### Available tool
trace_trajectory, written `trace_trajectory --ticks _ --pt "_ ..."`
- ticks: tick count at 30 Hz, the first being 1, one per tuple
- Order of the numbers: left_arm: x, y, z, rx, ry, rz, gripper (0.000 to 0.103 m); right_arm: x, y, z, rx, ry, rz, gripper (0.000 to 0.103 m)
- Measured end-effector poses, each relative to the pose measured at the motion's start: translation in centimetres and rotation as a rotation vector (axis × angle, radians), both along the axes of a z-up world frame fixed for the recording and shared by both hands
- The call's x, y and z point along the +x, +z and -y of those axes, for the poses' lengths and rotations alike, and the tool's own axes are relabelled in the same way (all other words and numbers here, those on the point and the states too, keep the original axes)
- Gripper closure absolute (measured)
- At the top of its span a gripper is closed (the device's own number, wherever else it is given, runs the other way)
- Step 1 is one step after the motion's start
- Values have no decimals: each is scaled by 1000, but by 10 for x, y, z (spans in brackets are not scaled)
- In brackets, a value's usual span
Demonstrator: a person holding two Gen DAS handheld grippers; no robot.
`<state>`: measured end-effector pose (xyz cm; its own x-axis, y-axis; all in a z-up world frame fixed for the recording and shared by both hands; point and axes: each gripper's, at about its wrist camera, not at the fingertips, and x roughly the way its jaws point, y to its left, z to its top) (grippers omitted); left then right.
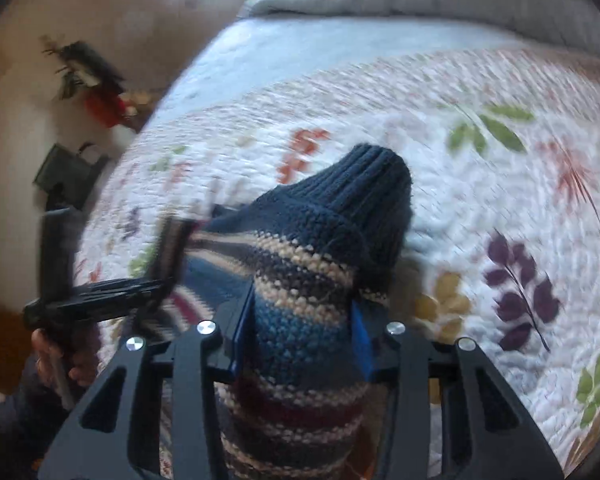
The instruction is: Fold small clothes
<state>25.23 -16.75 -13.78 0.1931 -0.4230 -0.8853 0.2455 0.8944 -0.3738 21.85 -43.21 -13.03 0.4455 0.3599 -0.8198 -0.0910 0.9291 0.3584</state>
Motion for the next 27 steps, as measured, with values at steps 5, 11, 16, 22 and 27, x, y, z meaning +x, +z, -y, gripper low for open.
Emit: trace_trajectory --ticks 5,11,16,22,27 --pt "8 -8 18 70 -11 16 51 9 -22 8 -24 -68 -69 52" --pt "6 -2 8 63 19 -11 50 5 -13 -3 -70 -109 -72 35" --pt "-19 21 2 106 35 51 46 -22 2 -7 -92 -138 -35 32" --pt "-62 48 -13 228 69 168 27 -82 18 -24 -182 -182 -5 22" --pt "-100 59 -23 303 72 203 17 -138 23 -35 -222 -235 -3 16"
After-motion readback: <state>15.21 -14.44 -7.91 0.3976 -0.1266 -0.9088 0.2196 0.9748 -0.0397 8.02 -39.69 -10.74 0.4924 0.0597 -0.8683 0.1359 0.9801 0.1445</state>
